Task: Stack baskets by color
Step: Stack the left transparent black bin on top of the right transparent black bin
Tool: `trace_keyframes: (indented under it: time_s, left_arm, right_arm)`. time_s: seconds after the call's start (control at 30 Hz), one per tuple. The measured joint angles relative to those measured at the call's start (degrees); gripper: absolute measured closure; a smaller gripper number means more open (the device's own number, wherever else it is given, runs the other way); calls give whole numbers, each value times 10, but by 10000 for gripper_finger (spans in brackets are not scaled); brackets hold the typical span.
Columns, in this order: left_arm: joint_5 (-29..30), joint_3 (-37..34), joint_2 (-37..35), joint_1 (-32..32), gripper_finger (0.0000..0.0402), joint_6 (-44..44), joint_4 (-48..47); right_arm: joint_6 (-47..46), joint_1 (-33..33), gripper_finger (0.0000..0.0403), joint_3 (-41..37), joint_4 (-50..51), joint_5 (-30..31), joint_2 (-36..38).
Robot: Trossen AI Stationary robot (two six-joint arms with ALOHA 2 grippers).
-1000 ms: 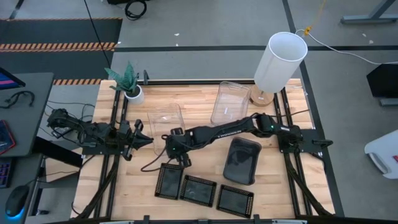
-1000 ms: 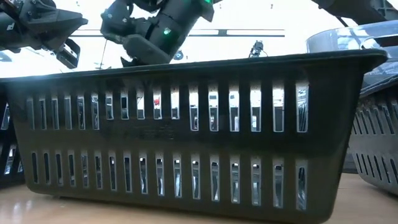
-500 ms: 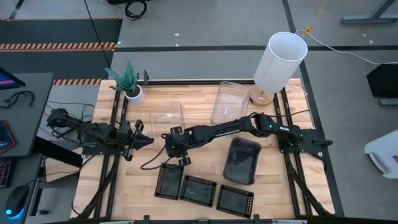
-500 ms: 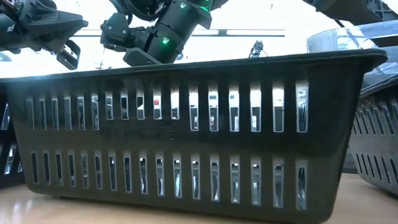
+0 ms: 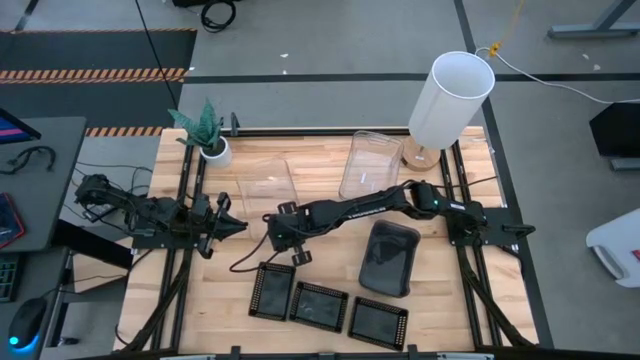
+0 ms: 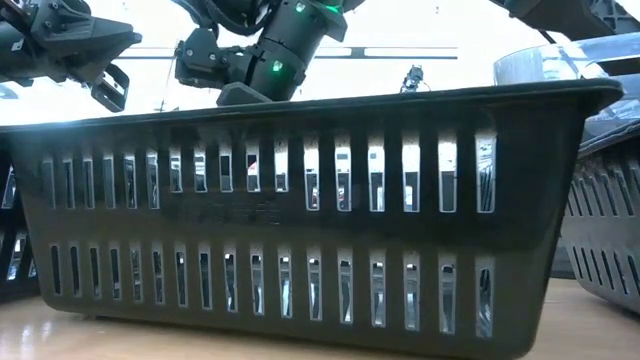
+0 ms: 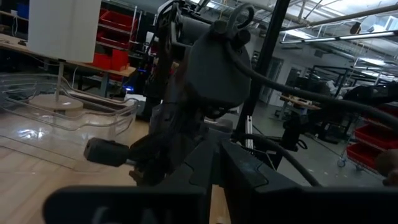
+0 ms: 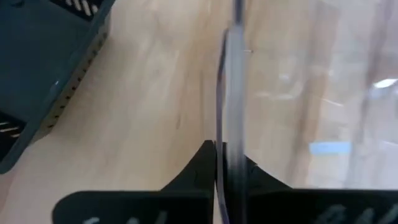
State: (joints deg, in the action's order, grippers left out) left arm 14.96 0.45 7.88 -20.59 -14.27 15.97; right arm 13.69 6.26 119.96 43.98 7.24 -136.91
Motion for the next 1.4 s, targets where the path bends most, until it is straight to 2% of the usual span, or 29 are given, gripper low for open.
trace_keyframes:
  time_s: [0.27,0.47,0.73,1.07,1.4]
  left_arm:
    - [0,0,0,0,370,0,-1]
    - [0,0,0,0,366,0,1]
    - [0,0,0,0,376,0,0]
    - [0,0,0,0,366,0,0]
    - [0,0,0,0,371,0,0]
  right_arm:
    - [-4,1,397,0,41,43,29]
    - [-6,5,395,0,65,99,64]
    - [-43,8,395,0,119,156,115]
    - [-71,21,395,0,179,231,161]
    - [-139,23,394,0,299,212,204]
